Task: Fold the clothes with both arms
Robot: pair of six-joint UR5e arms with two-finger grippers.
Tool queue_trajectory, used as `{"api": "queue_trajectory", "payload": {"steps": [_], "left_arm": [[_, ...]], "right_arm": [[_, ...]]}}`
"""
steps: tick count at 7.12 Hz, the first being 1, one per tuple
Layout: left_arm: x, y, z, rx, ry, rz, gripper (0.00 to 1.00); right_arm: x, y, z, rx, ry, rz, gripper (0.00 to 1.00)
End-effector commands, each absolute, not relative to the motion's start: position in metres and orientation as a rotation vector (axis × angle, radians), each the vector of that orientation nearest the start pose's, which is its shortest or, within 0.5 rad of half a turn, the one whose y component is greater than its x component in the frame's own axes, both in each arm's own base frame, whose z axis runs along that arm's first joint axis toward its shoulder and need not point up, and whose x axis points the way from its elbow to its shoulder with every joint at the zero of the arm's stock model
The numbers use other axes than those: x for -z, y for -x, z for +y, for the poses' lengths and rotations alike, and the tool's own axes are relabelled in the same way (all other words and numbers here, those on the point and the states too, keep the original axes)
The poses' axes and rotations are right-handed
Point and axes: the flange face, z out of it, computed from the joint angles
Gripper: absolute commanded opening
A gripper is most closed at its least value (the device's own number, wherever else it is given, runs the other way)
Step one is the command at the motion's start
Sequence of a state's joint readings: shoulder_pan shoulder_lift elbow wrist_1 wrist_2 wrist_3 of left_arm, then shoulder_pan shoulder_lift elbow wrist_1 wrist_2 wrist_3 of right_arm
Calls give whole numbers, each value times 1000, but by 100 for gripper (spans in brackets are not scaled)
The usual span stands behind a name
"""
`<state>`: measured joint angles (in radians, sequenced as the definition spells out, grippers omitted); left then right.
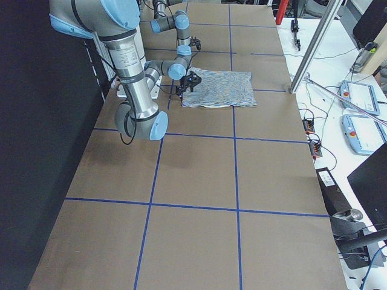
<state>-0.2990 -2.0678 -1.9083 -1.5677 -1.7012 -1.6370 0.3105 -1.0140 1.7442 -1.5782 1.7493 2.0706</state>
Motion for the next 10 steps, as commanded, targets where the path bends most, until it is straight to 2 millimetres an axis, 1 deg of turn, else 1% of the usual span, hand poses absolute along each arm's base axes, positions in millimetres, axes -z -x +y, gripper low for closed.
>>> {"api": "queue_trajectory", "payload": {"steps": [1, 3, 6, 7, 10], "left_arm": [[-238, -544, -294, 291, 26, 842, 0], [-238, -544, -294, 291, 26, 842, 0], [-238, -544, -294, 291, 26, 842, 0], [-238, -544, -294, 291, 26, 842, 0], [-238, -543, -294, 292, 25, 842, 0]], "right_arm": [[-266, 591, -309, -703, 246, -722, 100], [-261, 591, -310, -701, 243, -740, 100], [-262, 592, -311, -701, 242, -739, 100], [-269, 596, -312, -703, 240, -722, 100], [-273, 597, -313, -707, 241, -714, 100]]}}
